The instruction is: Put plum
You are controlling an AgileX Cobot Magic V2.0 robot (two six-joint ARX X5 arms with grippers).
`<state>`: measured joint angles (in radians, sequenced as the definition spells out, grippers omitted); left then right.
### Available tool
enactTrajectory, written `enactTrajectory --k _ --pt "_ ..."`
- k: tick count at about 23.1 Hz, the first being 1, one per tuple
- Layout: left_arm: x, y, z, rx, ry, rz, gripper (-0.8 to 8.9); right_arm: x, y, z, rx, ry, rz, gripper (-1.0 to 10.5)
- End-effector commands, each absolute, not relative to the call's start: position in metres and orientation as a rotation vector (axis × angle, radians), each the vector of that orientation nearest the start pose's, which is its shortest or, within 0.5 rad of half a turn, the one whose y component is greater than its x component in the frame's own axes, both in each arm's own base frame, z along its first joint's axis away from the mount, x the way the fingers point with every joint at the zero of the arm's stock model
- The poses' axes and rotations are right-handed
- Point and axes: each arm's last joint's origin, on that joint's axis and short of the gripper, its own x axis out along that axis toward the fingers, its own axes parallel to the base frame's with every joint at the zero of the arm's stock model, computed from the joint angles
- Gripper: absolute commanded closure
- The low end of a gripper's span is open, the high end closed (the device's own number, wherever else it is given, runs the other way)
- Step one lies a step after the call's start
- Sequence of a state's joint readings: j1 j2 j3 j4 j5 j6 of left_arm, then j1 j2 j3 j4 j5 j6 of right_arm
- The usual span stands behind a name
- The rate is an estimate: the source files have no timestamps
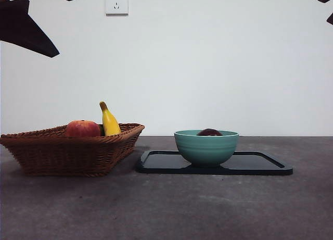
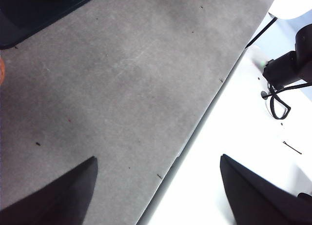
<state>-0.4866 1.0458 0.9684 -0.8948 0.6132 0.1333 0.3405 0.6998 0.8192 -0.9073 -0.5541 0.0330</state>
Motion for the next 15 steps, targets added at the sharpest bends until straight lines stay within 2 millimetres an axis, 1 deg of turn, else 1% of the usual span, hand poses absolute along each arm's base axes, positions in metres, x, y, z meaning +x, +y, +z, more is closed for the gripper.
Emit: enactTrajectory --k 1,10,15 --pt "0.1594 -0.1044 0.2989 0.053 0.935 -1.092 4.11 0.1082 0.0552 0.2997 0.107 0.806 0.847 7.8" --pt "0.1595 -0.1044 0.2989 0.054 0.934 -1.092 4.12 0.1082 0.0552 0.2997 0.107 0.806 0.847 7.8" --pt "0.1649 -0.1077 0.3043 0.019 0.868 -1.081 4.12 0.1082 0.0552 0.2997 0.107 0.806 0.847 7.8"
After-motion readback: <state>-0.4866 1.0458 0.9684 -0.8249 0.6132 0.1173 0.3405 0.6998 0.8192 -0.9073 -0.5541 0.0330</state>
